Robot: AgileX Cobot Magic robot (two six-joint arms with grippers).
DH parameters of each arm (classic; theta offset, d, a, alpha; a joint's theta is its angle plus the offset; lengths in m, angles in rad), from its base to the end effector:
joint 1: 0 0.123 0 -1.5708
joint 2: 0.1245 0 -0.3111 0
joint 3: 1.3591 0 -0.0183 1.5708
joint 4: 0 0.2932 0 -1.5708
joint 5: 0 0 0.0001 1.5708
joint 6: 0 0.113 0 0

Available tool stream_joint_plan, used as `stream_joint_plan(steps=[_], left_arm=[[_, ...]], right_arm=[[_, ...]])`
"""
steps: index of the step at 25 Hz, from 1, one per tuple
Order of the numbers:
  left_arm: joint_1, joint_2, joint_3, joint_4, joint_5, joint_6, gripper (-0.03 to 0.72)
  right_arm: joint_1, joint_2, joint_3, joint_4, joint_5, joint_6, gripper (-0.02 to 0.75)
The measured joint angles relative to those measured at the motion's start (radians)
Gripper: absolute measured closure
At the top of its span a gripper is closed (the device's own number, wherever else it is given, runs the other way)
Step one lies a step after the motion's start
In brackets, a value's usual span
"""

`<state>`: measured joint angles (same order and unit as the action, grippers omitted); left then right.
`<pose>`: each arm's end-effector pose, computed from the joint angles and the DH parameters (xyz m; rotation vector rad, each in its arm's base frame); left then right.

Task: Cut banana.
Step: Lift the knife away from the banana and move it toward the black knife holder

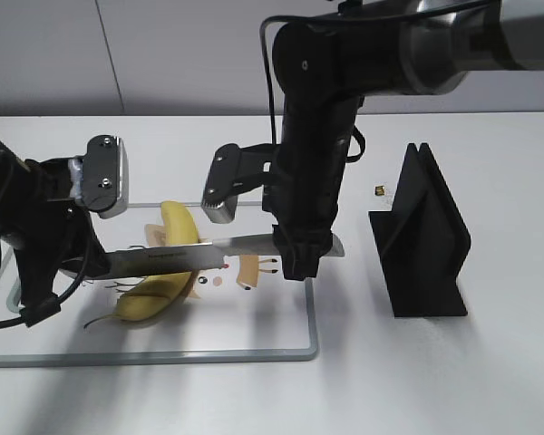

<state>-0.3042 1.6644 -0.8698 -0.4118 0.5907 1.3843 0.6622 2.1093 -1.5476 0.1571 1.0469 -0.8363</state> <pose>0.3128 -0.1247 0.1453 1.7578 2.1384 -0.1357 0.3586 0.2990 0.1387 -2.0072 2.3278 0.2049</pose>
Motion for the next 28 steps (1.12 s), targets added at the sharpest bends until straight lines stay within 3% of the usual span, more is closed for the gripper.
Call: stream_joint_plan(steps=[28], left_arm=[[-0.003,0.116,-0.004,-0.003,-0.064,0.006,0.696]], right_arm=[[0.0,0.104,0.03,-0.034,-0.071,-0.003,0.555]])
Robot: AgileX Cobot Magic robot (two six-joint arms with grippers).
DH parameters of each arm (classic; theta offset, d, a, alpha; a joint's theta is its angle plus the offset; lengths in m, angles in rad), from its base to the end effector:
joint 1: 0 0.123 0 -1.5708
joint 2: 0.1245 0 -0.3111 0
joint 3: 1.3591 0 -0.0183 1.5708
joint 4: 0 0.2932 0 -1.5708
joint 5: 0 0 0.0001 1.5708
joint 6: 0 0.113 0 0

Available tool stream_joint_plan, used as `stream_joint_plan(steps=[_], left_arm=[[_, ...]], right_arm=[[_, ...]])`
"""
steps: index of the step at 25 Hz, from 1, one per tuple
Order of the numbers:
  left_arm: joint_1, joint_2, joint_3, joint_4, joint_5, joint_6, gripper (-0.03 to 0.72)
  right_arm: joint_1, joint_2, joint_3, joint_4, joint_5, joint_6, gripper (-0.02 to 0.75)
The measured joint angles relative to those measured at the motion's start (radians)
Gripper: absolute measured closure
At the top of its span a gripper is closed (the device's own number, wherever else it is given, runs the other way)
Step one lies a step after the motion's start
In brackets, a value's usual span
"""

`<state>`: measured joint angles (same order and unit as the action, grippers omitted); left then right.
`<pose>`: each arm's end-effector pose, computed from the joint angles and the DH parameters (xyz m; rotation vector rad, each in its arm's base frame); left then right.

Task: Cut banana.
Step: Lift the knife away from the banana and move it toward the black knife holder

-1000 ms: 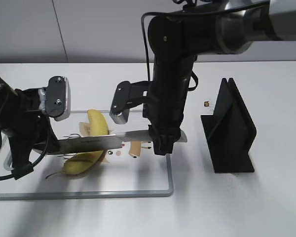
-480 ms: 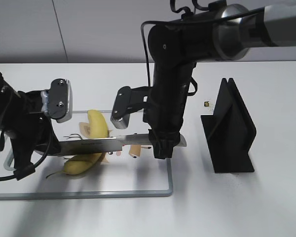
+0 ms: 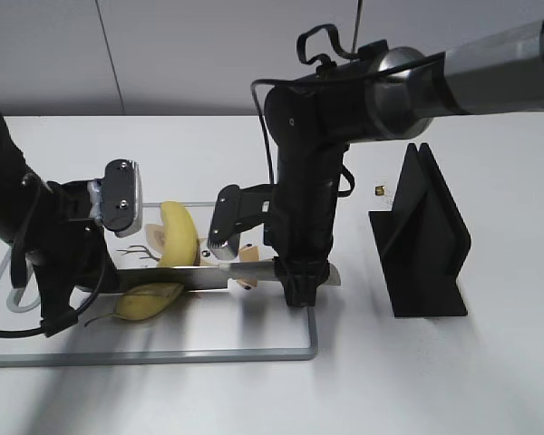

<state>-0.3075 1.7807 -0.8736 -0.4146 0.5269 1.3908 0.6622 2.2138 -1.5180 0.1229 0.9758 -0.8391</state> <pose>0.3210 -0.1260 0.1081 1.7769 2.1935 -0.1396 0.3603 0.2954 0.0819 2.0560 -2.3639 -0.1601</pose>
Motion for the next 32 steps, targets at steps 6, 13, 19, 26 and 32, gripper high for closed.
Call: stream_joint_plan(steps=[6,13,19,26,32], left_arm=[[0.001,0.032,-0.008,-0.004,0.004,0.002,0.695],[0.001,0.032,-0.014,-0.009,0.009,0.004,0.694],[0.001,0.01,-0.011,-0.009,0.004,0.004,0.694],[0.0,-0.044,0.003,-0.012,0.0,0.004,0.694],[0.0,-0.088,0.003,-0.01,0.011,0.004,0.694]], right_arm=[[0.0,0.001,-0.001,-0.005,-0.002,0.006,0.555],[0.0,0.001,-0.001,-0.008,0.0,0.006,0.555],[0.001,0.001,-0.001,-0.009,0.006,0.006,0.555],[0.002,-0.023,0.0,-0.011,0.006,0.006,0.555],[0.002,-0.055,0.0,-0.018,0.014,0.006,0.555]])
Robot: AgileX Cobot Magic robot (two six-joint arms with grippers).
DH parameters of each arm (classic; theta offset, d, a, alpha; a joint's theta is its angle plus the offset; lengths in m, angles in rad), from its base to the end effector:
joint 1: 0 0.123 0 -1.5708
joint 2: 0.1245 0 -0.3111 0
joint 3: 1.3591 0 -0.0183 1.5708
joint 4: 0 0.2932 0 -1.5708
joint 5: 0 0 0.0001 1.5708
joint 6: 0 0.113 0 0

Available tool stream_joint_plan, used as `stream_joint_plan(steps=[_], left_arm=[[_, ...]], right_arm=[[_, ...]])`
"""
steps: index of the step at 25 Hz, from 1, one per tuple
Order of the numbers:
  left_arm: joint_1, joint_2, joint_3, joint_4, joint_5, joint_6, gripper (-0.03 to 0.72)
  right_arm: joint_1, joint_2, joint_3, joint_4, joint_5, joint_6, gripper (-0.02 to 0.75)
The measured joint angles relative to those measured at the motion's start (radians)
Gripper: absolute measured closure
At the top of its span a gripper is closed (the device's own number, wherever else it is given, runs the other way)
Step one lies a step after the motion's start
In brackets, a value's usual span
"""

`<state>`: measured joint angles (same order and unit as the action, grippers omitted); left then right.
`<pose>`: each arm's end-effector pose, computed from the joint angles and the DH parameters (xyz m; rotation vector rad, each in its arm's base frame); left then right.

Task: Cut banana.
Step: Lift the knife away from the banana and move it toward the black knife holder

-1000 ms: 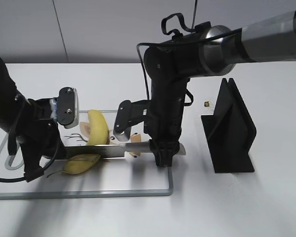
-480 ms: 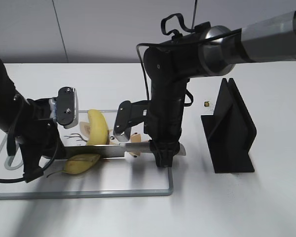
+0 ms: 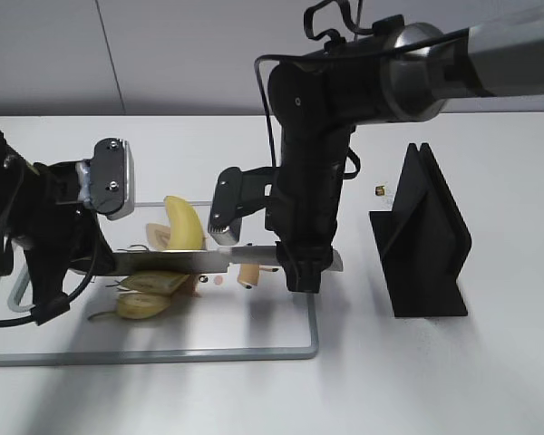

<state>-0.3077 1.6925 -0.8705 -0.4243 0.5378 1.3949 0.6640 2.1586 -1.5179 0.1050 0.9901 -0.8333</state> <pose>0.3189 -0.1264 0.1375 1.7388 2.1308 -0.1099 0.3606 0.2947 0.1074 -2.0478 2.3329 0.1335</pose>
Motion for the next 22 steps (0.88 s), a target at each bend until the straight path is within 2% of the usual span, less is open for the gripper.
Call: stream_joint_plan(steps=[11,22], left_arm=[[0.0,-0.017,0.0,-0.001,0.007,-0.002,0.695],[0.0,-0.144,0.0,-0.005,0.014,-0.004,0.695]], right_arm=[[0.0,-0.026,0.0,-0.009,0.005,0.0,0.555],[0.0,-0.151,0.0,-0.028,0.008,0.003,0.556]])
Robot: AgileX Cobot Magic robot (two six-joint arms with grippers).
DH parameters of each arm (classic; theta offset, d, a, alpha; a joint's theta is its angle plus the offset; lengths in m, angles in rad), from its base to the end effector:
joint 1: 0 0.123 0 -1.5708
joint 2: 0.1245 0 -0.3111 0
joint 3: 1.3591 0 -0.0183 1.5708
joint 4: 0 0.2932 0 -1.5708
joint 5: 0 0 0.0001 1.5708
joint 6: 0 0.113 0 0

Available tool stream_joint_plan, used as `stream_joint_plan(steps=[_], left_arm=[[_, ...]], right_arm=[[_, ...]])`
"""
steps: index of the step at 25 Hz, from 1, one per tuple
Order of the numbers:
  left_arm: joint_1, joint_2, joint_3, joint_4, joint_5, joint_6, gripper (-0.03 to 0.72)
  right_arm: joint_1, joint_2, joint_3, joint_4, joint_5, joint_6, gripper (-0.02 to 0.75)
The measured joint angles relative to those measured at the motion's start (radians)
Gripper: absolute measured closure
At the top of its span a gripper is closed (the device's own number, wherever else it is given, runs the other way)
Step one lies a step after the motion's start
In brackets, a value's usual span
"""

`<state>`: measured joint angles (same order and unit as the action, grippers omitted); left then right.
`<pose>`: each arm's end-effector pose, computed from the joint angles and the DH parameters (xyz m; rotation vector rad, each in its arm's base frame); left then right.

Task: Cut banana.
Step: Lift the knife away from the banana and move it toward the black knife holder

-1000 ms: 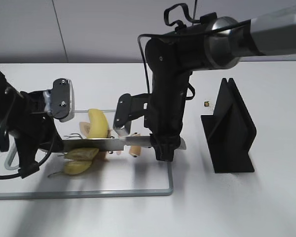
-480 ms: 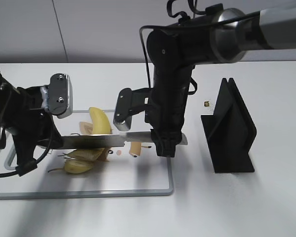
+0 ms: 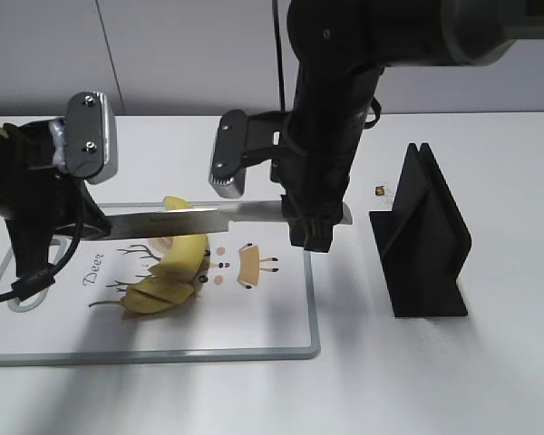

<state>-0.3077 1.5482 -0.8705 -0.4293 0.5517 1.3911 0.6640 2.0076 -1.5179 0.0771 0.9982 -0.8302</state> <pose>0.3120 -0.1251 0.1861 1.6722 2.0262 -0.0527 0.3591 0.2903 0.1772 -1.9753 2.2118 0.0801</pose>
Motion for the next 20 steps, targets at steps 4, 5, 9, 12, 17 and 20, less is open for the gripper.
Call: stream_joint_plan(steps=[4,5,9,12,17,20], left_arm=[[0.0,-0.016,0.0,0.002,0.009,0.0,0.695],[0.0,-0.016,0.0,0.005,0.015,0.0,0.694],[0.0,-0.016,0.0,0.004,0.038,-0.006,0.646],[0.001,-0.024,0.0,0.012,0.035,-0.017,0.514],[0.007,-0.082,0.0,0.021,0.036,-0.023,0.187],[0.025,-0.131,0.0,0.021,0.027,-0.024,0.106]], right_arm=[[0.0,-0.01,-0.001,0.001,0.007,0.0,0.556],[0.0,-0.01,-0.003,0.004,0.014,-0.001,0.556],[0.0,-0.011,-0.017,0.017,0.056,0.0,0.557],[0.0,-0.02,-0.031,0.024,0.094,0.007,0.57],[-0.007,-0.054,-0.049,0.006,0.127,0.035,0.575],[-0.007,-0.068,-0.049,0.002,0.14,0.038,0.575]])
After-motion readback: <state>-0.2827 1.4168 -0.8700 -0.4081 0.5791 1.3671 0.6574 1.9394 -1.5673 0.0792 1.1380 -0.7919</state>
